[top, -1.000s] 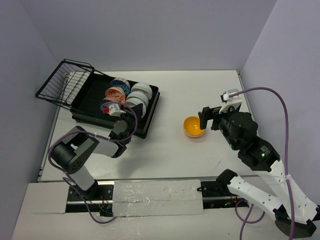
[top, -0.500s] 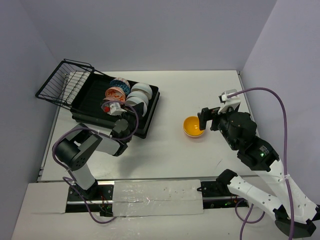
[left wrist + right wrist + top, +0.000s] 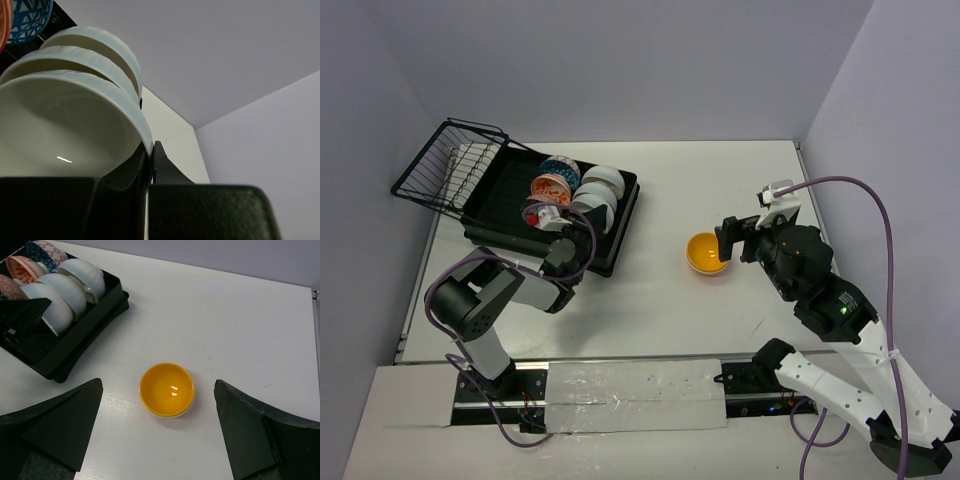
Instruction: Load the bowls into the dish rack
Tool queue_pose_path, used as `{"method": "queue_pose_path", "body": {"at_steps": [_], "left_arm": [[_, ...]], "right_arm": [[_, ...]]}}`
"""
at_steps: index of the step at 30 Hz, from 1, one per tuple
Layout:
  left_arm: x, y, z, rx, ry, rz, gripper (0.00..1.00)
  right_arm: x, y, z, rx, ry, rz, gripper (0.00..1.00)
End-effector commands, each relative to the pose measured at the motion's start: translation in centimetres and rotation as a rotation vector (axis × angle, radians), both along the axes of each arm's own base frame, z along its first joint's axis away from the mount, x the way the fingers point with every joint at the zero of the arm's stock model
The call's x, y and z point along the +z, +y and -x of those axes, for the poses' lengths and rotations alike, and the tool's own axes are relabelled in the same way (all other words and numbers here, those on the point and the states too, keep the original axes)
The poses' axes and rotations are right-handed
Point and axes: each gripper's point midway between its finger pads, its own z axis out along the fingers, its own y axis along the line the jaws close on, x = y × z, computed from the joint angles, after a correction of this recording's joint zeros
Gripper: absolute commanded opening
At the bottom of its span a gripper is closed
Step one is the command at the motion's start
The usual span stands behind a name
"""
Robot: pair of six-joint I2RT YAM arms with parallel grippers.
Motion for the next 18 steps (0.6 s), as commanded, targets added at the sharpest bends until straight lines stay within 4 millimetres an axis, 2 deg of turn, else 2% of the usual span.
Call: {"method": "queue_pose_path", "body": {"at_steps": [1,11,18], "left_arm": [[10.98,2.28,3.03,-0.011,-0.373,0.338,0.02],[10.83,2.47,3.41,-0.016,-0.365,0.346,0.13],[10.7,3.12,3.84,-0.008,-0.352,0.369,0.25]], "right_arm": [[1.06,0.08,-0.21,0.003,-0.043,-0.024,1.0],[1.02,0.16,-0.05,0.011,-0.044,-0.031,1.0],[1.09,0.12,0.0,0.008,-0.045,-0.038,1.0]]}}
